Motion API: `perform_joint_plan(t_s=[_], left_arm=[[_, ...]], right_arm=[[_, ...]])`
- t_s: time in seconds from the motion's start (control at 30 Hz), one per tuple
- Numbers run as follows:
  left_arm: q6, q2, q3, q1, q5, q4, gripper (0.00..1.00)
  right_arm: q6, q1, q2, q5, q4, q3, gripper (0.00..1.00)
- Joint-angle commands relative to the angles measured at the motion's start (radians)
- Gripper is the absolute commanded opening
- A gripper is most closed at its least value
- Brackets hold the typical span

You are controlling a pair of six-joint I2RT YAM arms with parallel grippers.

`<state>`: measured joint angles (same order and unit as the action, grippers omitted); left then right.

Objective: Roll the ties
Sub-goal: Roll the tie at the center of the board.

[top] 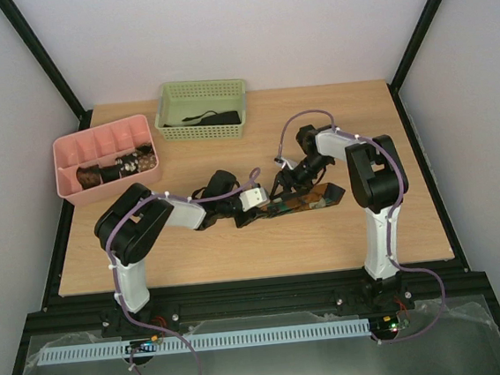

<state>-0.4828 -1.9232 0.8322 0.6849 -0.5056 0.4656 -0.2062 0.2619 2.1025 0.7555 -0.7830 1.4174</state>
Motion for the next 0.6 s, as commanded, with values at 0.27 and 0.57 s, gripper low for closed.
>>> perform_joint_plan(t_s=[0.27,0.57], left_arm=[[-0.059,-0.026,0.012,0.013,0.036,-0.186,0.36],[-0.041,-0.027,0.021,0.015,0.029,-0.179,0.43]], right_arm=[[0.159,0.067,-0.07,0.059,0.052,-0.075,0.52],[0.16,0.06,-0.048,-0.041,0.084,-0.124,0.01]])
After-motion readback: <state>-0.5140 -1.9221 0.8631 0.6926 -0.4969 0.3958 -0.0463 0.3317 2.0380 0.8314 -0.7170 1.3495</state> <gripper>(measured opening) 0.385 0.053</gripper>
